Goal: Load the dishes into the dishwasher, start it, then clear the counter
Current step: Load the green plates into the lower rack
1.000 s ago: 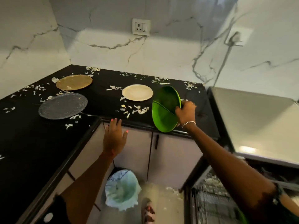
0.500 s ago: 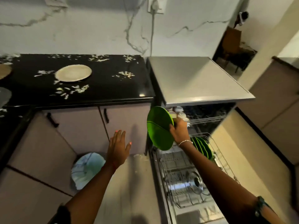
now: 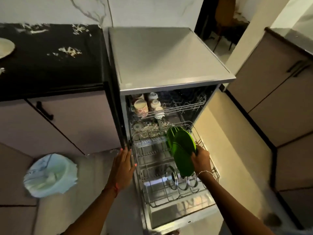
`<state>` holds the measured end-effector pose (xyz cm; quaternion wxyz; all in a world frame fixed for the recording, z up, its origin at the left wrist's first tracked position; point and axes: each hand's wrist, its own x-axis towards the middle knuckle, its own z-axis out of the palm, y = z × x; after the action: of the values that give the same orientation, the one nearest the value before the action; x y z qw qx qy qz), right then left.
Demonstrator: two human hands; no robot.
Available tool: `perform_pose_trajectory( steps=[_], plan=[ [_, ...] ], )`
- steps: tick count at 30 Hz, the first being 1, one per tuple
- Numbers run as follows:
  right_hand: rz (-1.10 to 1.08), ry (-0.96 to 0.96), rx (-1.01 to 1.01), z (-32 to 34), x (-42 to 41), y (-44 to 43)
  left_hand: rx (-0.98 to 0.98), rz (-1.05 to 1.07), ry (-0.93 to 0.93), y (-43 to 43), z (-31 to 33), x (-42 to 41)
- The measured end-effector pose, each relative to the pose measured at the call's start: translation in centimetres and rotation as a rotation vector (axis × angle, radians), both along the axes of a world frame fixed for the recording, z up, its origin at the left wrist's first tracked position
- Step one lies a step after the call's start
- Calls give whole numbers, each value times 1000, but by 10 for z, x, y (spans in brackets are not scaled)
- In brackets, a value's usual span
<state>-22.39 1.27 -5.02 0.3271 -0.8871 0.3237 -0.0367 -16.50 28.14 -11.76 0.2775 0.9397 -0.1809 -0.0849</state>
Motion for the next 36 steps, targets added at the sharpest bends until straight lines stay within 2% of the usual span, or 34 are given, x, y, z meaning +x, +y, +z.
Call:
perform_pose_trajectory(
  steps=[5, 11, 17, 25, 36],
  plan=[
    [61, 55, 13, -57, 19, -73, 31, 65, 137, -65, -79, -13],
    [106, -13, -5, -136, 60, -111, 63, 105, 242, -107, -185, -9],
    [81, -119, 5, -200, 112, -111, 109, 134, 215, -115, -267, 0],
    [212, -87, -35, -263, 165, -120, 189, 147, 224, -121, -330, 36],
    [303, 30, -82, -315, 203, -119, 213, 166, 232, -119, -360, 44]
  ],
)
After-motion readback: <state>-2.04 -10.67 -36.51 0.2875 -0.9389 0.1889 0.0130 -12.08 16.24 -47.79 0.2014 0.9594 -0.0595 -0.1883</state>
